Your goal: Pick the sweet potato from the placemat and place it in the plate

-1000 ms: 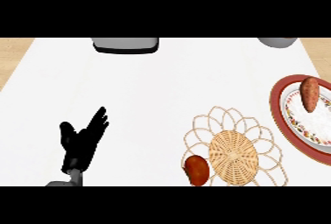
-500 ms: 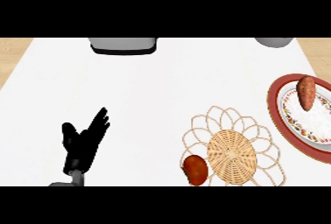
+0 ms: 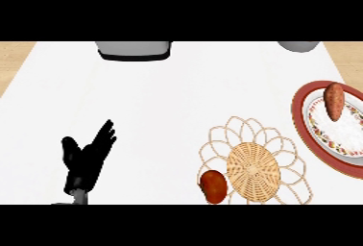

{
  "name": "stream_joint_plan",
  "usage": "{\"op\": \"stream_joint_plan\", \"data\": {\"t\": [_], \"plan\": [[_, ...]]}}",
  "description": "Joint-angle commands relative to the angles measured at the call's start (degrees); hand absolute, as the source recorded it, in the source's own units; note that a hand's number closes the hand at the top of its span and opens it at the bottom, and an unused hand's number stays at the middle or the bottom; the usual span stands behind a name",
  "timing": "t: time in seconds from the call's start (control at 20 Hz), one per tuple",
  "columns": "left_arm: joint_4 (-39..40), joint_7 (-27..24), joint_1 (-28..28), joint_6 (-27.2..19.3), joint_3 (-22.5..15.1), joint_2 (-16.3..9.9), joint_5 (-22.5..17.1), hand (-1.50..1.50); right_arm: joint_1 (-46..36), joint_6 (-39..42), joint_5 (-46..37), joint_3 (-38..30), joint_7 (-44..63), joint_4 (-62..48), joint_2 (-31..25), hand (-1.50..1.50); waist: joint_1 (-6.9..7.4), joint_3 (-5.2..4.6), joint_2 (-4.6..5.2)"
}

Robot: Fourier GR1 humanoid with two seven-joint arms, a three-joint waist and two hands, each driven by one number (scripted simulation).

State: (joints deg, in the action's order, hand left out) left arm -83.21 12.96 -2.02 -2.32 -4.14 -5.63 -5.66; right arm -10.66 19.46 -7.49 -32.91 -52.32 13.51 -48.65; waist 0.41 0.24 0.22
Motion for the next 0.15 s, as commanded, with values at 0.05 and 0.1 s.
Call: {"op": "stream_joint_plan", "data": {"t": [0.05,0.1], "plan": [[0.1,2.4,1.7,0.3,1.4,-0.5,-1.0,0.0,3.7,3.8,0.2,1.0,-8.7,0.7,2.2,-1.5,-0.4,-0.11,-0.15],[-0.1,1.3,0.8,0.3,1.1,-0.7,-0.4,0.0,4.2,4.6,0.3,0.5,-10.3,-0.3,1.4,-1.5,-0.22,0.02,-0.06]]}}
